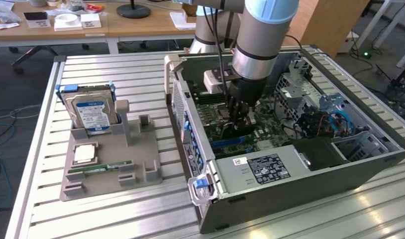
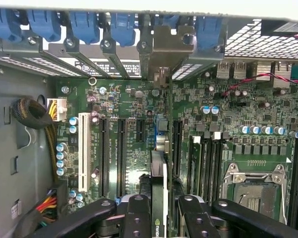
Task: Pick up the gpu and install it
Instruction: 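Insert the gpu into the slot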
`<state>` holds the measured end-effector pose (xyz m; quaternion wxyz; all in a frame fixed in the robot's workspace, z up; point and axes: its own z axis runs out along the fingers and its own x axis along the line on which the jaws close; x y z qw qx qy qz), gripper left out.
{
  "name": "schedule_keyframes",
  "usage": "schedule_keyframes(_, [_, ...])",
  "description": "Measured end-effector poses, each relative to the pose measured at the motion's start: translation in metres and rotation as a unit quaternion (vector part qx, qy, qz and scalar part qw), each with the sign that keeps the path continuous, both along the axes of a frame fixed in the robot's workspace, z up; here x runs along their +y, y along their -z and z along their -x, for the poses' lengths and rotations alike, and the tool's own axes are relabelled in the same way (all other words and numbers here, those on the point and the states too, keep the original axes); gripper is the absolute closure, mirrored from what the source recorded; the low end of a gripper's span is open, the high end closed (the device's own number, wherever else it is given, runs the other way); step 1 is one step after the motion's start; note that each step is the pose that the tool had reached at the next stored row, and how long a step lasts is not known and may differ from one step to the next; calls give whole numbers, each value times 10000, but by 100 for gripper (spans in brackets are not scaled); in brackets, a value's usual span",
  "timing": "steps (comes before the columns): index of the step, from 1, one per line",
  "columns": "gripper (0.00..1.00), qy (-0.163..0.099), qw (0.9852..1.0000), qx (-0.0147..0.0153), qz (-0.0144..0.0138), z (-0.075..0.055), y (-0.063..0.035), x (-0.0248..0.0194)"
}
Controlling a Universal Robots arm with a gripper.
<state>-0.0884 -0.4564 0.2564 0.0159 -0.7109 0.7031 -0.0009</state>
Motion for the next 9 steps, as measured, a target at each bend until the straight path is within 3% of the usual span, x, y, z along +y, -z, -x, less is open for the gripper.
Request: schedule_keyframes(9, [74,55,10000,0,15,0,0,-12])
